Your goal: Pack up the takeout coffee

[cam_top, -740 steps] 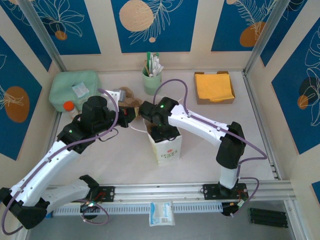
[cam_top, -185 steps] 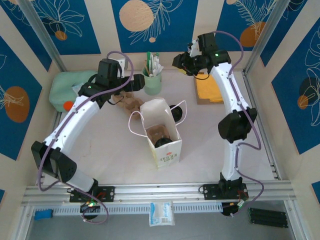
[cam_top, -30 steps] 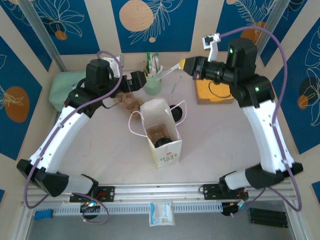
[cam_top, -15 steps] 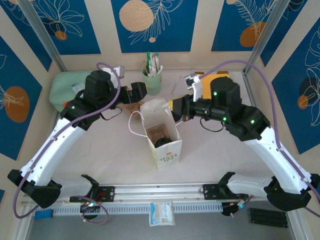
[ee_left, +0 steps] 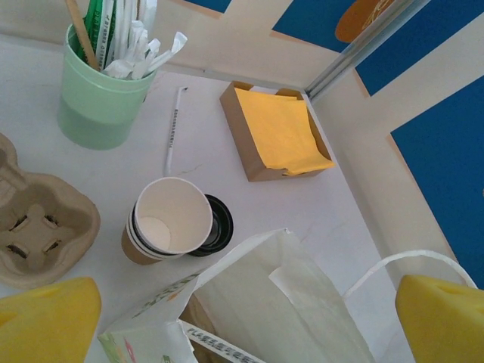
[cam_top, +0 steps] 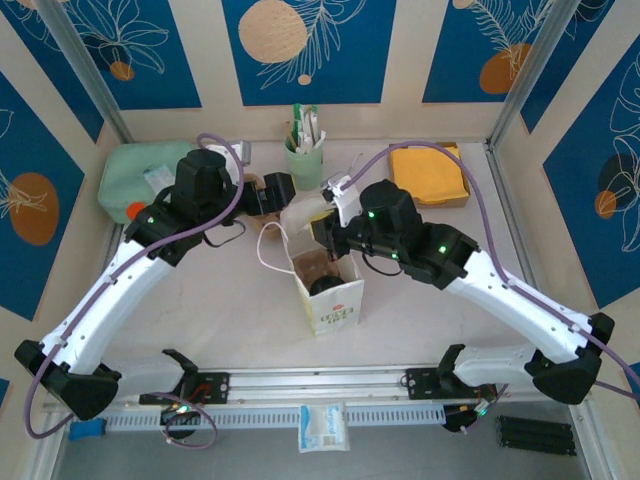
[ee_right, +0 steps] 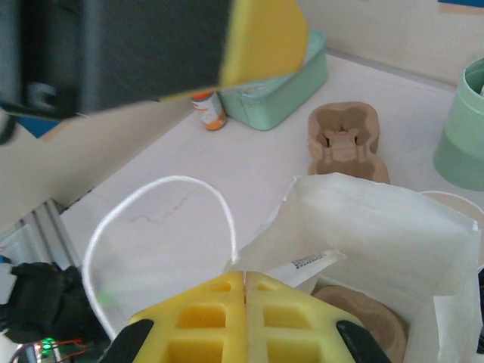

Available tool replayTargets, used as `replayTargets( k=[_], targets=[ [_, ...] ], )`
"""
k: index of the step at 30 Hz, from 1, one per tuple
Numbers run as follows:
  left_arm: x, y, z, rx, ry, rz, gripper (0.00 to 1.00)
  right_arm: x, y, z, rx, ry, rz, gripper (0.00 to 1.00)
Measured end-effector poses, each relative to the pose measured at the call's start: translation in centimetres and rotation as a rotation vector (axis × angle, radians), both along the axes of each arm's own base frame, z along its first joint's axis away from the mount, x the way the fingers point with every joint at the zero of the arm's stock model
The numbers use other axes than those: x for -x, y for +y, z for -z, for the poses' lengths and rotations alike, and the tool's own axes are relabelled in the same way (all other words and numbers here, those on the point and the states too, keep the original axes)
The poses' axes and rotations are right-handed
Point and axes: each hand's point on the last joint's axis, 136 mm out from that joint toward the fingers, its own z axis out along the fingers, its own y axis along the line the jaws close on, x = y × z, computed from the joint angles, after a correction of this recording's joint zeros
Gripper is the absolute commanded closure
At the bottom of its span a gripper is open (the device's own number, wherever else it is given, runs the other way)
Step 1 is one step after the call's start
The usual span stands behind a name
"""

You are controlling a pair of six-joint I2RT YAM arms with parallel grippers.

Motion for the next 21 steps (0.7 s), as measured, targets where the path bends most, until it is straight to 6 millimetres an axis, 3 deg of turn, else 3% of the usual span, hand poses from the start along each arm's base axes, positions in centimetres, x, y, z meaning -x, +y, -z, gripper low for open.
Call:
replayTargets(
  k=[4, 10, 12, 17, 21],
  targets=[
    [0.1, 0.0, 0.0, 0.003, 0.000, 0.000, 0.01, -0.8, 0.7, 2.8, 0.052, 0.019, 0.006, 0.99],
    [0.0, -0.1, -0.1, 0.009, -0.008, 0.001, 0.01, -0.8, 0.8, 5.4, 0.089, 0.064, 0.012, 0.65],
    [0.0, -0.2, -0.2, 0.011, -0.012, 0.003, 0.00, -0.6, 0.8, 5.7, 0.093, 0.072, 0.010, 0.61],
    [0.1, -0.3, -0.2, 0.011, -0.012, 0.007, 0.01, -0.2, 0.4, 5.1, 0.070, 0.081, 0.013, 0.56],
    [0.1, -0.3, -0.2, 0.011, -0.012, 0.008, 0.00, -0.1, 0.2, 3.0, 0.023, 0.092, 0.011, 0.51]
  ],
)
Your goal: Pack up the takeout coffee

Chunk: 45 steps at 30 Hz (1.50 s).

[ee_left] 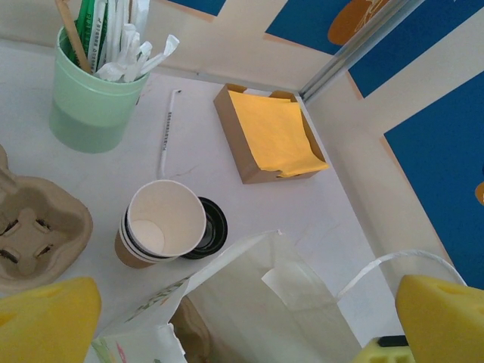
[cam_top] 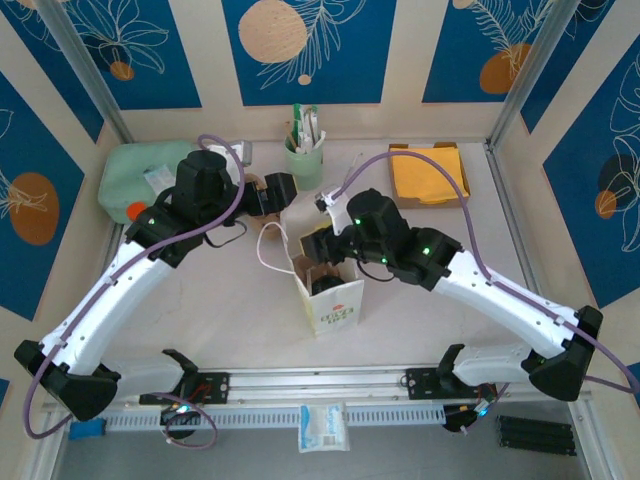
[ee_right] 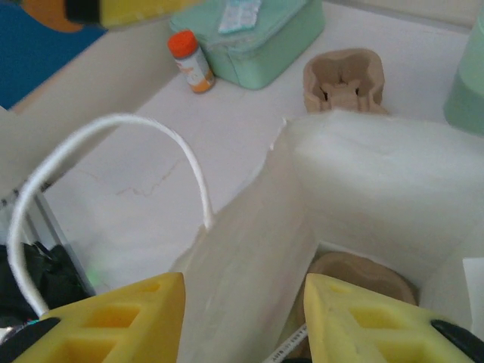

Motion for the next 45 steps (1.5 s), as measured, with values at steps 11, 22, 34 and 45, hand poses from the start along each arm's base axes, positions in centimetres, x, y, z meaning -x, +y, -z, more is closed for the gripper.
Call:
replayTargets(
  k=[11, 22, 34, 45],
  targets=[
    [-1.2, -0.9, 0.0, -0.016, 0.000, 0.012, 0.01, -3.9, -6.0, -10.0, -0.273, 0.026, 0.130, 0.41],
    [-4.0, -3.4, -1.0, -0.051, -0.034, 0.063, 0.01, -10.2, -15.5, -6.7, -0.353, 0.236, 0.434, 0.35],
    [-7.2, -7.0, -0.9, -0.079, -0.049, 0.131, 0.00, -17.8, -27.6, 9.7, -0.424, 0.708, 0.891, 0.30],
    [-7.5, -8.7, -0.6, -0.076, -0.043, 0.180, 0.01, -21.2, -32.5, 19.4, -0.492, 0.939, 1.095, 0.36]
  ],
)
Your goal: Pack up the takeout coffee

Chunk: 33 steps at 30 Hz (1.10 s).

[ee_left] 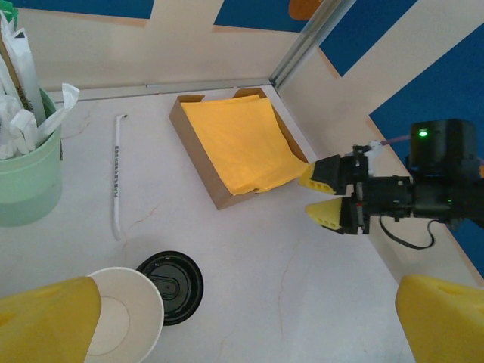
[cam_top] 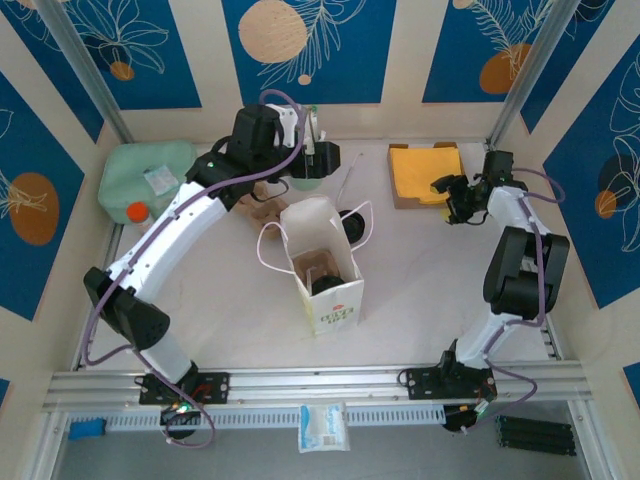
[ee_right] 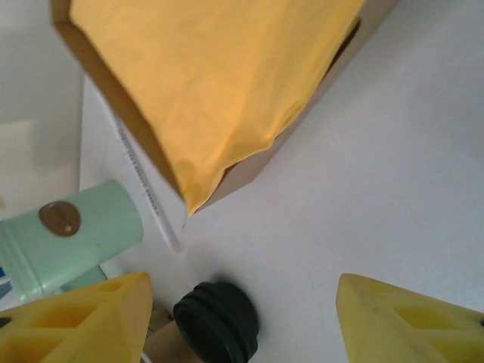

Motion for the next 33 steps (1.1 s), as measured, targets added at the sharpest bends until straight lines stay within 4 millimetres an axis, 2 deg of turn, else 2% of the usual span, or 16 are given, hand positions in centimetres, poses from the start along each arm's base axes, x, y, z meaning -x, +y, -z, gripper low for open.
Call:
replayTargets(
  k=[4, 7, 14, 19, 26, 33],
  targets=[
    [0.0, -0.1, 0.0, 0.000, -0.002, 0.005, 0.01, -0.9, -0.3, 2.1, -0.017, 0.045, 0.017, 0.42],
    [0.0, -0.1, 0.0, 0.001, -0.001, 0.008, 0.00, -1.6, -0.5, 2.8, -0.017, 0.051, 0.027, 0.47],
    [-0.1, -0.3, 0.3, -0.001, 0.006, 0.011, 0.00, -3.3, -1.1, 3.3, -0.007, 0.044, 0.037, 0.53],
    [-0.2, -0.4, 0.6, -0.005, 0.010, 0.011, 0.01, -4.3, -1.2, 3.4, -0.003, 0.029, 0.036, 0.55],
    [-0.4, -0.5, 1.0, -0.009, 0.017, 0.011, 0.01, -4.7, -0.9, 4.3, -0.006, 0.039, 0.027, 0.56],
    [-0.5, -0.6, 1.2, -0.012, 0.021, 0.011, 0.01, -5.0, -0.9, 4.4, -0.009, 0.039, 0.031, 0.64]
  ],
)
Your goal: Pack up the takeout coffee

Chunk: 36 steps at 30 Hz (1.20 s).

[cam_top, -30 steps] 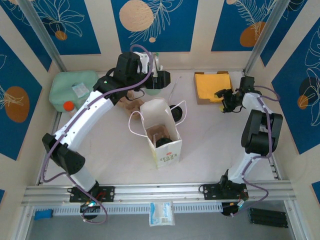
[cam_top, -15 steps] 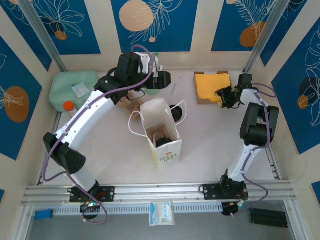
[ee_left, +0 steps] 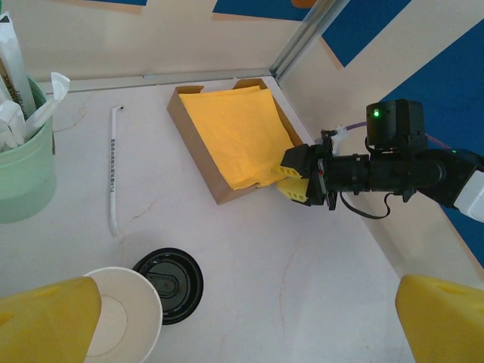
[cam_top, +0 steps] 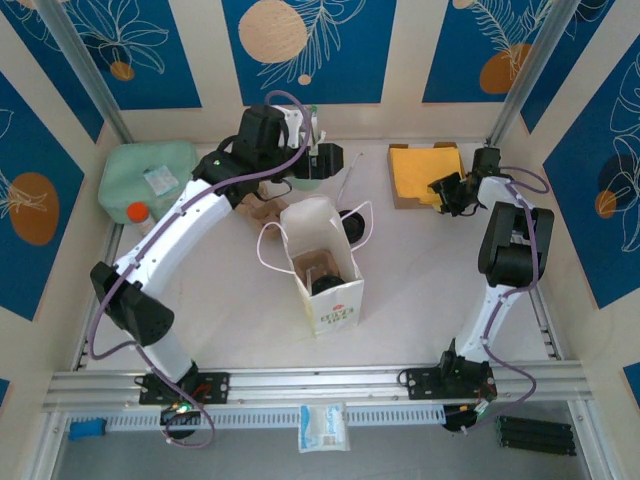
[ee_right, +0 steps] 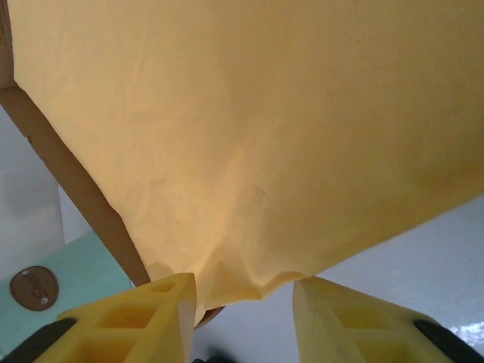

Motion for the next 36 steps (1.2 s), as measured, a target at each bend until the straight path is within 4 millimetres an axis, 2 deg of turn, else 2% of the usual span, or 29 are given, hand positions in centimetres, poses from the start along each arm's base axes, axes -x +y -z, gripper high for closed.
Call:
replayTargets(
  k=[8, 12, 18, 26, 29, 31, 36],
  targets=[
    [0.0, -0.1, 0.2, -0.002, 0.003, 0.002, 0.00, -0.3, -0.1, 0.9, -0.003, 0.012, -0.001, 0.70],
    [0.0, -0.1, 0.2, -0.002, 0.003, 0.002, 0.01, -0.3, -0.1, 1.1, -0.004, 0.017, 0.000, 0.76],
    [0.0, -0.1, 0.2, -0.002, 0.003, 0.002, 0.01, -0.3, -0.1, 1.0, -0.004, 0.014, -0.001, 0.99],
    [0.0, -0.1, 0.2, -0.002, 0.003, 0.002, 0.01, -0.7, 0.1, 0.1, -0.010, -0.016, -0.009, 1.00],
    [0.0, -0.1, 0.2, -0.003, 0.003, 0.001, 0.01, -0.8, 0.1, -1.6, -0.008, -0.052, -0.012, 1.00],
    [0.0, -0.1, 0.1, -0.002, 0.002, 0.001, 0.01, -1.0, 0.1, -3.7, 0.003, -0.097, -0.016, 1.00],
    [0.1, 0.2, -0.3, -0.001, -0.008, -0.008, 0.01, -2.0, 0.4, -11.3, 0.047, -0.268, -0.039, 1.00]
  ],
)
